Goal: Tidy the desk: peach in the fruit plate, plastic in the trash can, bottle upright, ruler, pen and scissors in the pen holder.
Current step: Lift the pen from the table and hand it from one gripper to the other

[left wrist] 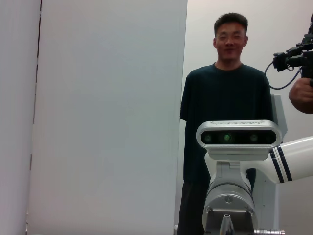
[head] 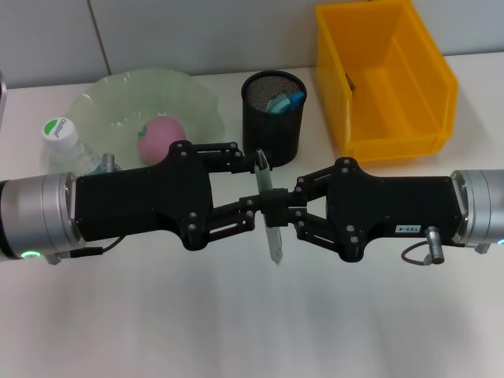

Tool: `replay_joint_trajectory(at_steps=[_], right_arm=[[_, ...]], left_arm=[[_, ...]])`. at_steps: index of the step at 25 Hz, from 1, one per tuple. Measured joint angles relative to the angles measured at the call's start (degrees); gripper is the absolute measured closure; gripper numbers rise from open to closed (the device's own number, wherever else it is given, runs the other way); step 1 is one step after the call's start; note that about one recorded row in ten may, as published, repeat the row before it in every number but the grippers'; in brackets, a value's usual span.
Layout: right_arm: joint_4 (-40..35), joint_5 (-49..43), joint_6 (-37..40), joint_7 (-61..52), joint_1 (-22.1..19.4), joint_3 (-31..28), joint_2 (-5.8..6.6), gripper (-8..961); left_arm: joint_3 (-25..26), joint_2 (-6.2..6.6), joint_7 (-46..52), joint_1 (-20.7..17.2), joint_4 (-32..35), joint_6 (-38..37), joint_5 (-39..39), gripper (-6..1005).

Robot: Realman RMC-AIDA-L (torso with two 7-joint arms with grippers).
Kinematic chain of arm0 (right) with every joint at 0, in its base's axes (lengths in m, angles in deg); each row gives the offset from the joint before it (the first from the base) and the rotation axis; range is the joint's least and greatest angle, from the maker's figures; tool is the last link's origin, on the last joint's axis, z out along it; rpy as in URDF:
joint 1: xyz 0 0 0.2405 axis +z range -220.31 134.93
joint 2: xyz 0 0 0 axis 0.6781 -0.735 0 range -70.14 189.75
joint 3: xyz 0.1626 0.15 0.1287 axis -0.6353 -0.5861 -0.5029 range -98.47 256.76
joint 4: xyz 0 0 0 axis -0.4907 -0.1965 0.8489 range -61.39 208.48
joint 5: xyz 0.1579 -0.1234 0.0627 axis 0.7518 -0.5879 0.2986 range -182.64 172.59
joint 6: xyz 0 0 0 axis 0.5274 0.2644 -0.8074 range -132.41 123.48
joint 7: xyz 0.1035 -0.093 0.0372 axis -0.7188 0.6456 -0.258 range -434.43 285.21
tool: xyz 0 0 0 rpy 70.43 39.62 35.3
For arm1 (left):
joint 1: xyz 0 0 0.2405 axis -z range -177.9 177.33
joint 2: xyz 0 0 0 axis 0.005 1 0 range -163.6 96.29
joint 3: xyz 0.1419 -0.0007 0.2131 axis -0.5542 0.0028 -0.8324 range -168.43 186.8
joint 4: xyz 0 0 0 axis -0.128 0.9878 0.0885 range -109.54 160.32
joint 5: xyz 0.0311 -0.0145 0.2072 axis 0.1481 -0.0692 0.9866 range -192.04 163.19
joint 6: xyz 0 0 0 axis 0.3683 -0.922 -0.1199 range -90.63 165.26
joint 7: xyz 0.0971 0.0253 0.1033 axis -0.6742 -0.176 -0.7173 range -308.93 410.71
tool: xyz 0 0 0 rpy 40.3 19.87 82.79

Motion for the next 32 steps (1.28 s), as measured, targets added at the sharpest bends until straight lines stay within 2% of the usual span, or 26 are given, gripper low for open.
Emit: replay_joint_trajectory(at_steps=[4, 10, 19, 26, 32], right_arm=[[0.0, 0.0, 0.1, 0.0, 0.0, -0.1, 0.0, 834], [0.0, 0.0, 0.1, -0.1, 0.2, 0.0, 0.09, 833], [0.0, -0.1, 0.1, -0.8, 0.3, -0.2, 0.12, 833], [0.0, -0.2, 0.3, -1.1, 0.4, -0.5, 0.45, 833], [0.0, -0.2, 0.3, -1.1, 0.4, -0.5, 0.45, 733]], left_arm=[[0.0, -0.07, -0.1, 0.0, -0.1, 0.0, 0.0, 570], [0.0, -0.09, -0.1, 0.0, -0.3, 0.0, -0.1, 662], [-0.3, -0.09, 0.1, 0.5, -0.5, 0.1, -0.1, 782], [-0.5, -0.08, 0.6, 0.6, -0.1, 0.4, -0.2, 838], [-0.4, -0.12, 0.9, 0.7, -0.1, 0.5, -0.2, 863]])
